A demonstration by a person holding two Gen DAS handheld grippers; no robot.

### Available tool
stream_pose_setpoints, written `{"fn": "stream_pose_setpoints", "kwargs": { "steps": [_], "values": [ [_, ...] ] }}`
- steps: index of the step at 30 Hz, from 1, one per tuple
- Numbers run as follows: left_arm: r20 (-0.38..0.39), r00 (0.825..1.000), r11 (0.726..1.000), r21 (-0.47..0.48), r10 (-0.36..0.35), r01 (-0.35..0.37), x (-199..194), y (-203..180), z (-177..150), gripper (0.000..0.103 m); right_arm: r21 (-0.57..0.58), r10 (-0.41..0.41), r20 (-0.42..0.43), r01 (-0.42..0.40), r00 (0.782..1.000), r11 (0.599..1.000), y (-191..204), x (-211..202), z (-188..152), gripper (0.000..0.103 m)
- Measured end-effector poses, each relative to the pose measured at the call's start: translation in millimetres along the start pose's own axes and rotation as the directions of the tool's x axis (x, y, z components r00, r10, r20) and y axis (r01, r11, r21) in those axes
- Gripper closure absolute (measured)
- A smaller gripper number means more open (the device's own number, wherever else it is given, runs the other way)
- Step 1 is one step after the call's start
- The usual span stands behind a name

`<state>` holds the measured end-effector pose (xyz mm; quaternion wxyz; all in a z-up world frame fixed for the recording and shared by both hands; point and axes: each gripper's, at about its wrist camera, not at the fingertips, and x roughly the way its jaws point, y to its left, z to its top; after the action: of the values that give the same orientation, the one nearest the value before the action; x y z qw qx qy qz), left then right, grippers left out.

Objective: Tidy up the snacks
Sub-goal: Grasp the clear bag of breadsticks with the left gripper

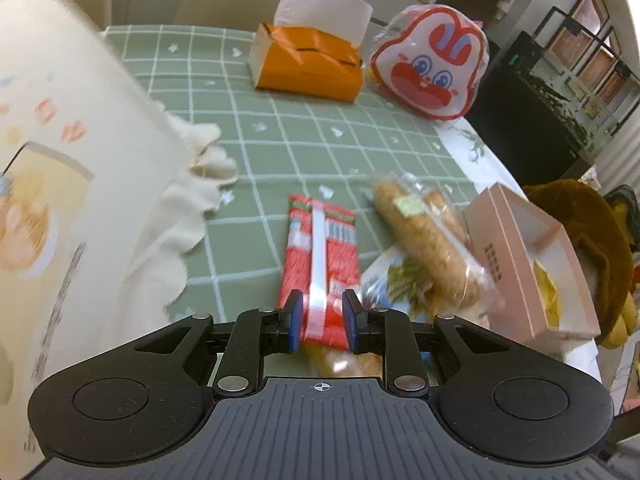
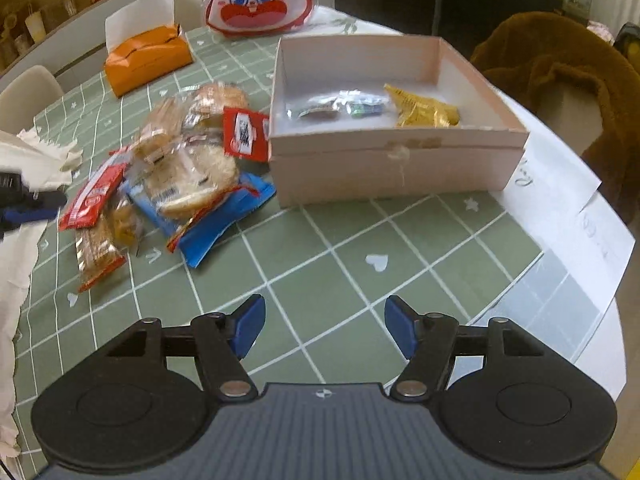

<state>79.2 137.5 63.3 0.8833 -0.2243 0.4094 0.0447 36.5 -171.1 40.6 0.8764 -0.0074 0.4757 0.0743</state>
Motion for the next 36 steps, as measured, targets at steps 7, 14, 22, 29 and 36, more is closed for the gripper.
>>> {"fn": "stream_pose_setpoints", "kwargs": {
  "steps": [7, 14, 22, 29, 36],
  "values": [
    [-0.021, 0.998, 0.998, 0.014, 0.060, -0.060, 31.9, -4.0, 30.8, 0.078, -0.040, 0.013, -0.019, -0.014, 1.000, 0.999, 10.7, 1.5, -4.4, 0.036],
    [-0.094, 0.996, 1.000, 0.020, 0.006, -0.004, 3.2, -8.8, 2.0, 0.078, -0.019, 0.011, -0.044, -0.012, 0.999, 1.000, 7.7, 10.1, -7.2, 0.036],
    [-0.182, 0.981, 0.997, 0.031, 0.073, -0.068, 26.8, -23.7, -16.0, 0.064, -0.073, 0.028, -0.047, -0.032, 0.999, 0.997, 21.2, 13.9, -10.2, 0.034],
    [-0.123, 0.988, 0.987, 0.143, 0.098, -0.080, 35.0, -31.0, -24.1, 0.043, -0.066, 0.003, -0.044, -0.006, 0.999, 0.998, 13.2, 13.4, -10.4, 0.033],
    [-0.113, 0.990, 0.992, 0.105, 0.086, -0.074, 22.1, -11.2, -27.6, 0.042, -0.070, -0.015, -0.035, 0.012, 0.999, 0.998, 13.0, 12.8, -12.5, 0.032]
  ]
}}
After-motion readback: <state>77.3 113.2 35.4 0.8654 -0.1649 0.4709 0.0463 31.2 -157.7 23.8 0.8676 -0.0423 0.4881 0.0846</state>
